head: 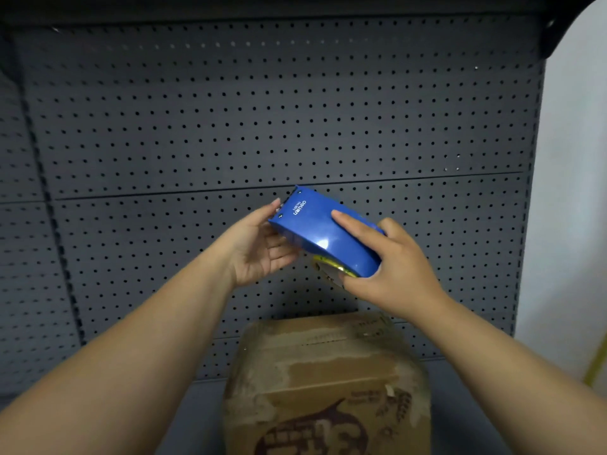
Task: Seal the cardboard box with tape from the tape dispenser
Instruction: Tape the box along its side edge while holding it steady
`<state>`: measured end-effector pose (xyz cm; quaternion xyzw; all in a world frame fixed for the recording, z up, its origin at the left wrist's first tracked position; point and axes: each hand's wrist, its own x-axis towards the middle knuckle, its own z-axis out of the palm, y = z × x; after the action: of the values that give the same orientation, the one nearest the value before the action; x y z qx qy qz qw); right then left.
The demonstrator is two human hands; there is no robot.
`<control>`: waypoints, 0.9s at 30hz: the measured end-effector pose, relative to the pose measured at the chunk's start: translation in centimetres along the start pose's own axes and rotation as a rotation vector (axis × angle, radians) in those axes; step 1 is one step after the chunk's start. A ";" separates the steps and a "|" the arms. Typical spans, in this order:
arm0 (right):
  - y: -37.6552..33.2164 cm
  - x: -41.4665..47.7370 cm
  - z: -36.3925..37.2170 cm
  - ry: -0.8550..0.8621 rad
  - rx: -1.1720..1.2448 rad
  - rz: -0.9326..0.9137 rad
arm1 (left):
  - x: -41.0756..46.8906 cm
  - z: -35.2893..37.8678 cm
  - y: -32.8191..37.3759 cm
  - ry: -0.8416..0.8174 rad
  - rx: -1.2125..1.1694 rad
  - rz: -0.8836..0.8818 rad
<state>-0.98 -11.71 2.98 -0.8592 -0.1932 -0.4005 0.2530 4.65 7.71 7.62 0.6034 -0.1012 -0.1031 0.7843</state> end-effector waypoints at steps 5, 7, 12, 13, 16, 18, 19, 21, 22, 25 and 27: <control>-5.0 0.3 3.2 0.048 -0.041 0.025 | -0.4 -4.5 2.3 0.076 0.102 0.057; -7.0 0.3 4.4 0.080 -0.063 0.039 | -0.4 -6.1 2.9 0.075 0.131 0.065; -11.1 0.1 6.7 0.017 -0.095 0.141 | -0.3 -9.4 4.1 0.049 0.195 0.103; -11.8 0.0 7.1 0.017 -0.110 0.165 | -0.4 -9.8 4.1 0.043 0.220 0.105; -13.5 -0.3 7.8 0.022 -0.262 0.200 | -0.8 -10.9 3.9 0.040 0.254 0.093; -14.8 -0.5 7.8 0.008 -0.381 0.198 | -1.2 -11.6 3.7 0.034 0.244 0.079; -15.4 -0.6 7.7 -0.011 -0.401 0.201 | -1.5 -11.9 3.5 0.030 0.241 0.074; -16.7 -1.0 7.5 -0.064 -0.371 0.233 | -1.9 -12.4 3.3 0.022 0.244 0.061; -17.3 -1.2 7.4 -0.092 -0.366 0.246 | -2.2 -12.6 3.2 0.020 0.251 0.053; -18.7 -1.5 7.2 -0.171 -0.394 0.283 | -3.2 -12.9 2.8 0.014 0.280 0.034; -19.3 -1.6 7.1 -0.214 -0.354 0.364 | -3.9 -12.8 2.5 0.010 0.297 0.021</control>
<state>-8.09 7.69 3.24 -0.9480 0.0116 -0.2830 0.1449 4.60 21.32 6.72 0.7121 -0.1180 -0.0759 0.6880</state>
